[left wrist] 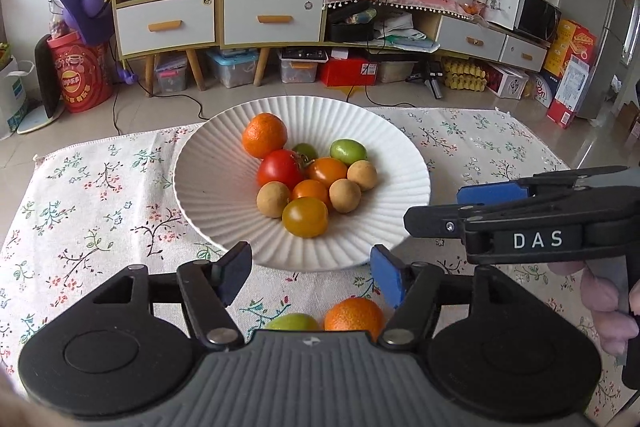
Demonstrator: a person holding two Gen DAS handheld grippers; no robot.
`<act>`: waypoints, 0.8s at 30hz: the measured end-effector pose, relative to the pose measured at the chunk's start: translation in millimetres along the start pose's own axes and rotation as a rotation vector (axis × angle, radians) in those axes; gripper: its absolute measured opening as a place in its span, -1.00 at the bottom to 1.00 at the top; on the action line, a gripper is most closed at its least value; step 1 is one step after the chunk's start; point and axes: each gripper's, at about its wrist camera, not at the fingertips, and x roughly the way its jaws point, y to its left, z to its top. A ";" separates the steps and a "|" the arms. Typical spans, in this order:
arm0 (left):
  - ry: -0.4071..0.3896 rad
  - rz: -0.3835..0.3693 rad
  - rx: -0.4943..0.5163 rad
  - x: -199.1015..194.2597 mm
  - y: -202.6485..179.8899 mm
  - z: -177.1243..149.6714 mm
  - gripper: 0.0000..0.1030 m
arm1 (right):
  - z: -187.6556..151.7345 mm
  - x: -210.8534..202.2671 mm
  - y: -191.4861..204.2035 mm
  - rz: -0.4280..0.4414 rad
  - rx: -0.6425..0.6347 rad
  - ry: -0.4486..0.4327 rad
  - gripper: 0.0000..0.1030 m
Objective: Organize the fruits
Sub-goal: 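Withdraw both tools back toward the remaining fruits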
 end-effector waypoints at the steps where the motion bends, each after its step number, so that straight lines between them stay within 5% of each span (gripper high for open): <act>1: 0.004 0.001 0.001 -1.7 1.7 -1.4 0.25 | -1.0 -1.1 1.9 0.000 -0.005 0.002 0.26; 12: 0.061 0.035 -0.008 -19.5 19.2 -22.2 0.54 | -17.0 -9.2 14.5 -0.004 -0.037 0.033 0.63; 24: 0.125 0.059 0.002 -30.0 30.6 -51.9 0.76 | -40.9 -13.8 28.9 0.001 -0.086 0.070 0.79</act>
